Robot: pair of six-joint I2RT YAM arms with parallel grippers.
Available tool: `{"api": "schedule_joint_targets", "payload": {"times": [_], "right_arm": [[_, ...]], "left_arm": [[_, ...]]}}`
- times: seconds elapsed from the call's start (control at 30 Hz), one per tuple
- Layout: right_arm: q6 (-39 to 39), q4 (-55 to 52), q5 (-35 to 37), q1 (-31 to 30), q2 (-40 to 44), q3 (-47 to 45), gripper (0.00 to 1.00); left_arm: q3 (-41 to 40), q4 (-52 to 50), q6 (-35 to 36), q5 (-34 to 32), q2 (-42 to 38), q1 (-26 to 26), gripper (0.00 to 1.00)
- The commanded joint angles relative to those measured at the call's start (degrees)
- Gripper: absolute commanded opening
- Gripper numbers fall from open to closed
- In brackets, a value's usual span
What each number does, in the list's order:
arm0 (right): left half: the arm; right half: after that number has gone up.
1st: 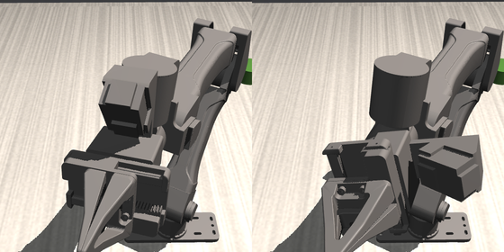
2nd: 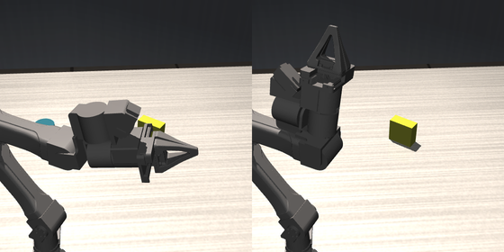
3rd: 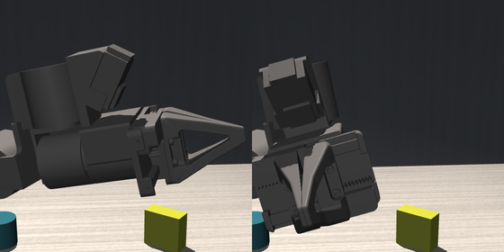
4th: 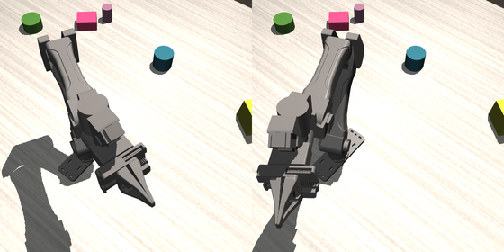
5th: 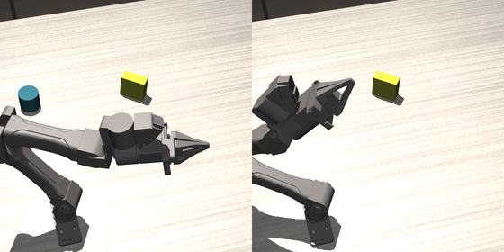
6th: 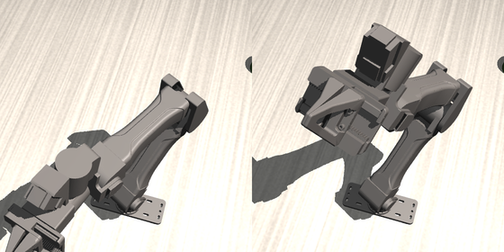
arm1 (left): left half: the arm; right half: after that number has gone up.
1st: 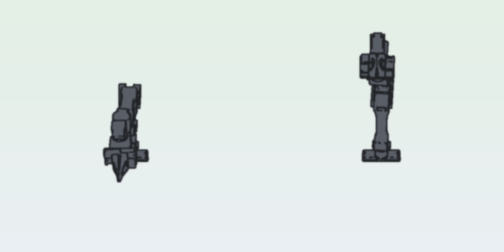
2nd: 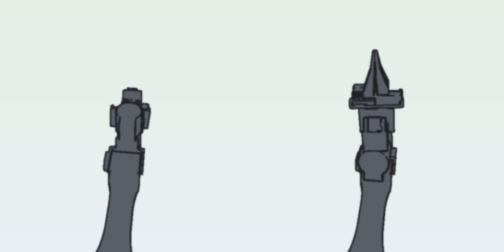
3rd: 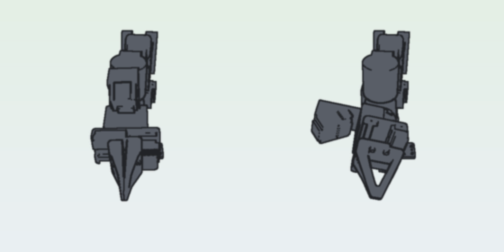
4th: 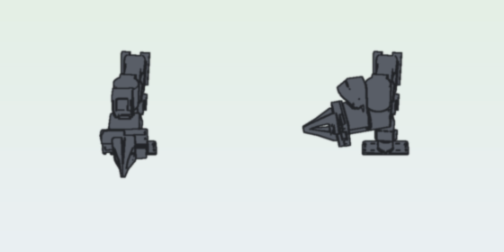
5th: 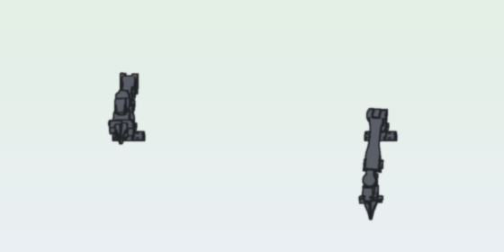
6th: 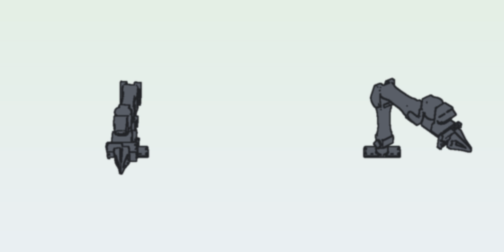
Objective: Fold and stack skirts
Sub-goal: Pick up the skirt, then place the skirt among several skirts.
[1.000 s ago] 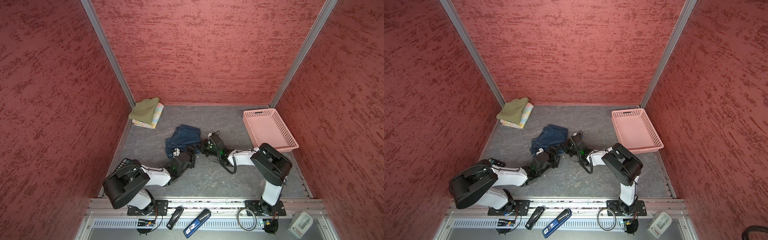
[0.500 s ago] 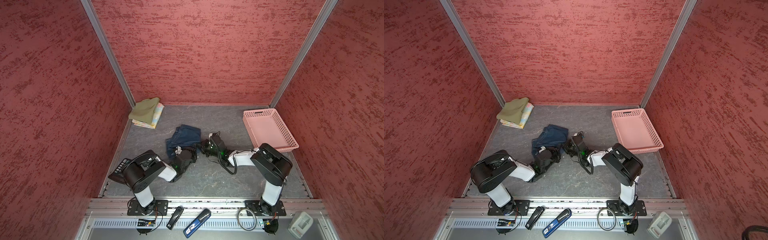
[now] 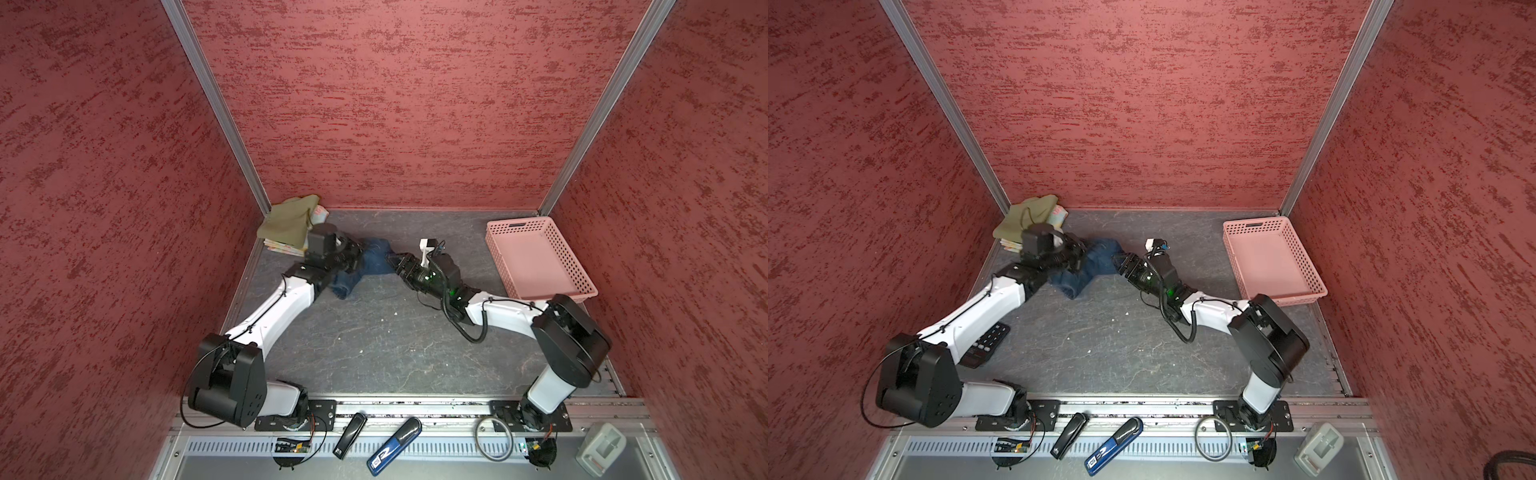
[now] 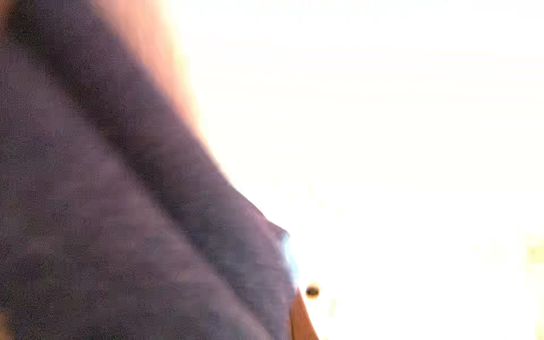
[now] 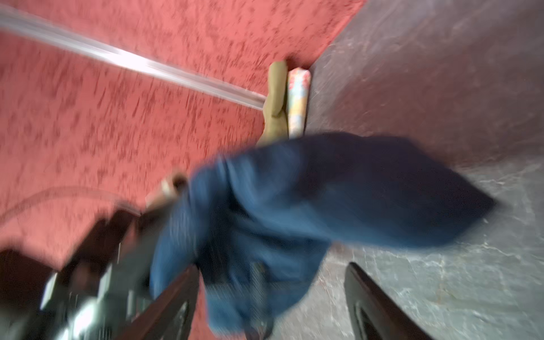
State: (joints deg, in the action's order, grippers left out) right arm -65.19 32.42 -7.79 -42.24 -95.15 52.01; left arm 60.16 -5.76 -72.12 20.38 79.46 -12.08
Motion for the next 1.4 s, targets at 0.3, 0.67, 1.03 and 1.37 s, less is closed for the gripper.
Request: {"api": "schedule_joint_targets", "payload": {"times": [0.3, 0.67, 1.03, 1.37], "right_arm": [[21.5, -18.7, 6.0, 1.0, 6.8, 2.7, 0.83], [24.1, -21.5, 5.1, 3.2, 0.1, 8.9, 0.83], [24.5, -21.4, 1.2, 4.0, -8.7, 16.4, 0.81], [24.4, -17.8, -2.4, 4.3, -8.8, 15.2, 0.81]], "left_arm": [[28.1, -6.0, 17.4, 15.0, 14.7, 16.5, 0.00], [53.0, -1.5, 18.2, 25.1, 35.5, 26.5, 0.00], [75.1, -3.1, 19.1, 29.0, 52.4, 30.5, 0.00], [37.5, 10.2, 21.2, 20.6, 47.1, 31.4, 0.00]]}}
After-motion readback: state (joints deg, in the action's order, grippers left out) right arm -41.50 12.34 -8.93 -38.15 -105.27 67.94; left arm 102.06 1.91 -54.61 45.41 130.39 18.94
